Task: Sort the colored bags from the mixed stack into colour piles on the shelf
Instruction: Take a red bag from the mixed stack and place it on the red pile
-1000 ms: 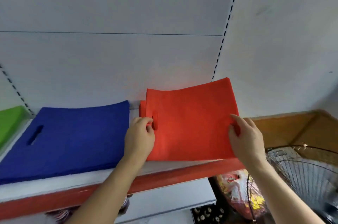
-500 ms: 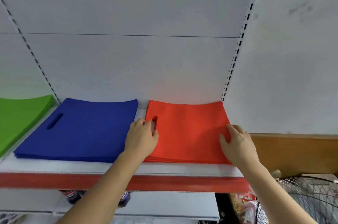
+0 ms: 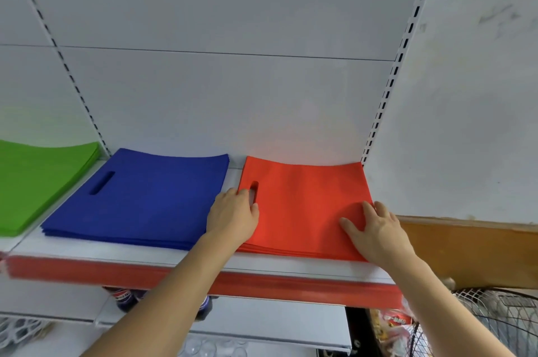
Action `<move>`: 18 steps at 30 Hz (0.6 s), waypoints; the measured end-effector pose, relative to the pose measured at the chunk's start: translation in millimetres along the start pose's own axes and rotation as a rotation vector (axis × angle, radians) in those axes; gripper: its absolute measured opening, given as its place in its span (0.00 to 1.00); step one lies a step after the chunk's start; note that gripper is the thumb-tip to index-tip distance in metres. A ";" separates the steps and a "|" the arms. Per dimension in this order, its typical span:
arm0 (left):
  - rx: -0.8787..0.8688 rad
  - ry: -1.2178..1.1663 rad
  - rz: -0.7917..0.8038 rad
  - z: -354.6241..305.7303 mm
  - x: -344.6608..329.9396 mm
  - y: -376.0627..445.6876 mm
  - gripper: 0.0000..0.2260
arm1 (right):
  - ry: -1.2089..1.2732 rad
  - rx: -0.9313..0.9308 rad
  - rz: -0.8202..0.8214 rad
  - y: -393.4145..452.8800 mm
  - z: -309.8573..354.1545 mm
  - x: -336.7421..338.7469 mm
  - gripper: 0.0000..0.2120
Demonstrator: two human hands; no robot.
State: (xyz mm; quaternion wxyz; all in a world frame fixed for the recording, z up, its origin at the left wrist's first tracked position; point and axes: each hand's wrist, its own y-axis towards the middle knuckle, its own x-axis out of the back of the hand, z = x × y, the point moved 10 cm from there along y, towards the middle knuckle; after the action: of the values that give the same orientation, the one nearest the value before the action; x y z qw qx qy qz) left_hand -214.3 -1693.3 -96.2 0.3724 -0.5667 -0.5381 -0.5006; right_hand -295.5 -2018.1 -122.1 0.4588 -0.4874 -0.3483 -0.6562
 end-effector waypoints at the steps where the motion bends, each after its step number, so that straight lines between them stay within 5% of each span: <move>1: -0.009 0.014 -0.027 -0.9 4.1 -2.3 0.19 | -0.030 0.008 -0.032 -0.8 1.3 3.3 0.38; 7: 0.000 0.062 -0.209 13.7 35.0 -34.3 0.25 | -0.060 0.199 -0.287 -20.3 55.0 22.4 0.35; 18: 0.185 0.107 -0.216 164.8 79.9 -112.3 0.29 | -0.002 0.547 -0.233 -99.6 254.6 -13.5 0.36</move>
State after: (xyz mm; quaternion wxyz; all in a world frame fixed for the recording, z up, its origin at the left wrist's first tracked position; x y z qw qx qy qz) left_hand -303.7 -1499.9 -68.4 0.3951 -0.4415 -0.6191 -0.5154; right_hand -306.4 -1750.8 -64.2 0.4943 -0.3030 -0.5664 -0.5858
